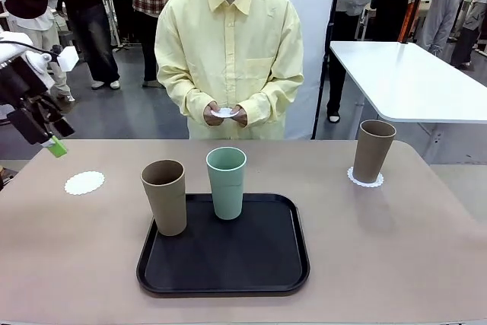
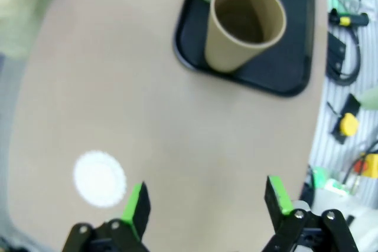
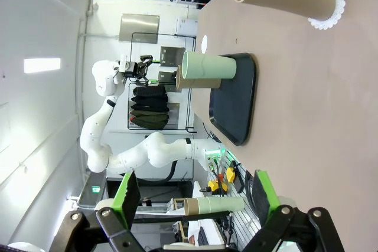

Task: Place coasters on the table and set cups on them.
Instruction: Take one Reusable plastic cup from the Flat Tray and place it on a coaster set by the human.

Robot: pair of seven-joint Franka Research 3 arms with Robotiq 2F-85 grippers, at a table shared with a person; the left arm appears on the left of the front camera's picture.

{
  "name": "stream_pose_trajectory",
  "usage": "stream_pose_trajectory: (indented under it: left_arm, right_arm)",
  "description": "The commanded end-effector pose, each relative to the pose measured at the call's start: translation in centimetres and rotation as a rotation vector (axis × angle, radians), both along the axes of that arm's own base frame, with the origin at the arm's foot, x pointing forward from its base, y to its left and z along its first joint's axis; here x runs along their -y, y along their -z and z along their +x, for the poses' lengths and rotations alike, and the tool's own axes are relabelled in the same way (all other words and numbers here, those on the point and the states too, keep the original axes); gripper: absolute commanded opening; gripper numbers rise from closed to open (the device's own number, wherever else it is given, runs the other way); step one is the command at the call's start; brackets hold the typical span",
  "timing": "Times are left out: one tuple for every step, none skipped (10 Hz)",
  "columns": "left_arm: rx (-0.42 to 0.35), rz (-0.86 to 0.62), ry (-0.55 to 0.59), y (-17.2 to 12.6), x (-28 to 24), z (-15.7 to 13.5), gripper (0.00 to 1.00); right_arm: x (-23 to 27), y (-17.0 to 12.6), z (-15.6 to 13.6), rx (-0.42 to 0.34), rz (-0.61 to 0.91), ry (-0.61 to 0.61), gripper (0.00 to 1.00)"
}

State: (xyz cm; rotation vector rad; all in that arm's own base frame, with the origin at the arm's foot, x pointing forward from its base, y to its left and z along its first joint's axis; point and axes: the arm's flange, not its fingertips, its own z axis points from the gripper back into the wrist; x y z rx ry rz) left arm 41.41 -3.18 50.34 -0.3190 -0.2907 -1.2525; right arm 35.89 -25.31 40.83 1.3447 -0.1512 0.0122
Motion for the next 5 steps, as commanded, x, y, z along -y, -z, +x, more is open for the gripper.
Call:
stream_pose_trajectory:
  left_arm:
    - [0.185, -0.162, 0.196, 2.8, 0.3, 1.5, 1.0]
    - [0.241, -0.226, 0.204, 4.0, 0.3, 1.7, 1.0]
    - [0.225, -0.294, 0.201, 5.2, -0.1, 2.2, 1.0]
    - [0.195, -0.385, 0.205, 6.5, -0.9, 2.2, 1.0]
    - [0.19, -0.463, 0.225, 7.5, -1.8, 2.2, 1.0]
  right_arm:
    - [0.1, 0.0, -0.1, -0.003, -0.003, -0.003, 1.0]
    - [0.1, 0.0, -0.1, -0.003, -0.003, -0.003, 1.0]
    - [0.1, 0.0, -0.1, -0.003, -0.003, -0.003, 1.0]
    - [0.1, 0.0, -0.1, -0.003, -0.003, -0.003, 1.0]
    - [0.1, 0.0, -0.1, -0.003, -0.003, -0.003, 1.0]
